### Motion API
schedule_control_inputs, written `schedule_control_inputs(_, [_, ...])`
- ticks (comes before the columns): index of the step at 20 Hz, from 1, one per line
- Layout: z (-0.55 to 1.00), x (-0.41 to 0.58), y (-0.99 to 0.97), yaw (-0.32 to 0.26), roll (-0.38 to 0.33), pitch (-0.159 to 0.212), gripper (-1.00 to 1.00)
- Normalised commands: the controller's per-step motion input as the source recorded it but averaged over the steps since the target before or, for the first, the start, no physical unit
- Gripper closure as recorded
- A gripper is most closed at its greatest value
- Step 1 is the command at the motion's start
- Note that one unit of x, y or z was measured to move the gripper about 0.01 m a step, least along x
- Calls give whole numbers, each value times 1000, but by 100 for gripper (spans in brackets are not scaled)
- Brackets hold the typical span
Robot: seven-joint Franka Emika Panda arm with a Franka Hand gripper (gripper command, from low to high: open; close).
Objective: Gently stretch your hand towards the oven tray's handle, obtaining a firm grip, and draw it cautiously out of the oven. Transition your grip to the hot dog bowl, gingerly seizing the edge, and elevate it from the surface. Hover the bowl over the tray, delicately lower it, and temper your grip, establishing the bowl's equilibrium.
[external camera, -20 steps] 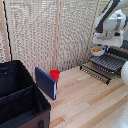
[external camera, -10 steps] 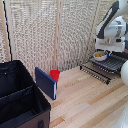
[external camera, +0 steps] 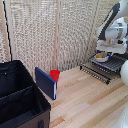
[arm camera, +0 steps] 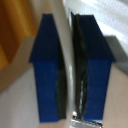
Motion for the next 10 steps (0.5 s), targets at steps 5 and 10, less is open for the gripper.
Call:
schedule_control_inputs(5, [558, 65, -9, -47, 29, 10, -100])
schedule_control_inputs(10, [740, 180, -43, -211, 9, 51, -100])
